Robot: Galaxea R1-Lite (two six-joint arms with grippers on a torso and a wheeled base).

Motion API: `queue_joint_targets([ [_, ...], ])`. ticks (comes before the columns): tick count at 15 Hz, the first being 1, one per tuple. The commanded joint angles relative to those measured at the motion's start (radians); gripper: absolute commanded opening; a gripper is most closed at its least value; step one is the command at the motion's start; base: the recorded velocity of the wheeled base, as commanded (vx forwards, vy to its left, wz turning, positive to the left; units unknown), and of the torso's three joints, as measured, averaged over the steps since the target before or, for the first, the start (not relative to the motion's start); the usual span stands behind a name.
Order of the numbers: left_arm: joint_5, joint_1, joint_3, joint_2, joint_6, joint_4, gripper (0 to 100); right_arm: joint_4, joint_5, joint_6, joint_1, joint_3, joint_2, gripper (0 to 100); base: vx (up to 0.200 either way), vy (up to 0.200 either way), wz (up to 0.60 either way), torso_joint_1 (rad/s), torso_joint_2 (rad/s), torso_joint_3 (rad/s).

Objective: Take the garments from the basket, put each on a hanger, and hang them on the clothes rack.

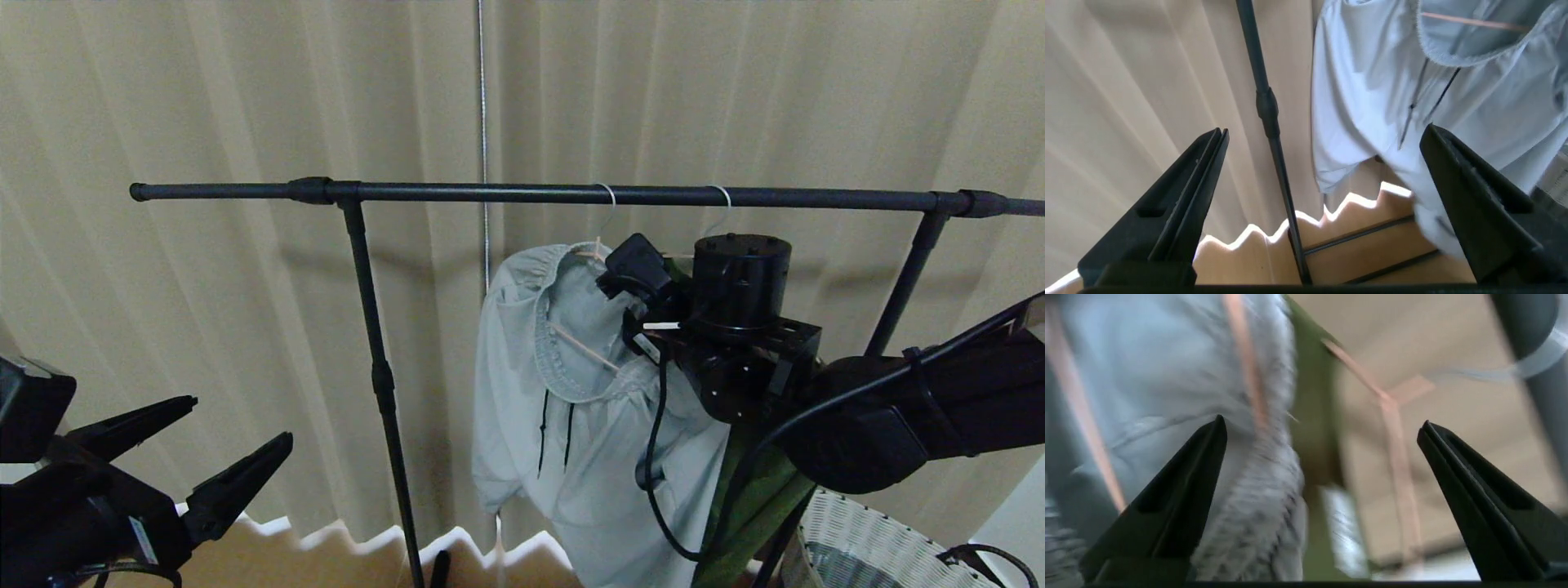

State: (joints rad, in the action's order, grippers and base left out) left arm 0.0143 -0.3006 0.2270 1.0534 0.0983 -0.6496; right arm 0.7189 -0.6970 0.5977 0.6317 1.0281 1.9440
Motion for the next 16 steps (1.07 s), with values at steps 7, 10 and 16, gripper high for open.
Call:
queue_joint_targets([
  [7,0.000,0.003,0.002,-0.001,0.000,-0.001,100,0.352,0.419,-0.091,-0.014,-0.146,-0.027,100,0.000,0.000,0.00,0.000,0.00,0.000],
  [10,-0.002,0.005,-0.002,-0.007,0.001,-0.001,100,0.481,0.455,-0.111,-0.029,-0.201,-0.025,100,0.000,0.000,0.00,0.000,0.00,0.000],
  [16,-0.007,0.015,0.002,-0.059,0.000,0.001,100,0.645,0.459,-0.214,-0.072,-0.413,-0.214,100,0.000,0.000,0.00,0.000,0.00,0.000],
])
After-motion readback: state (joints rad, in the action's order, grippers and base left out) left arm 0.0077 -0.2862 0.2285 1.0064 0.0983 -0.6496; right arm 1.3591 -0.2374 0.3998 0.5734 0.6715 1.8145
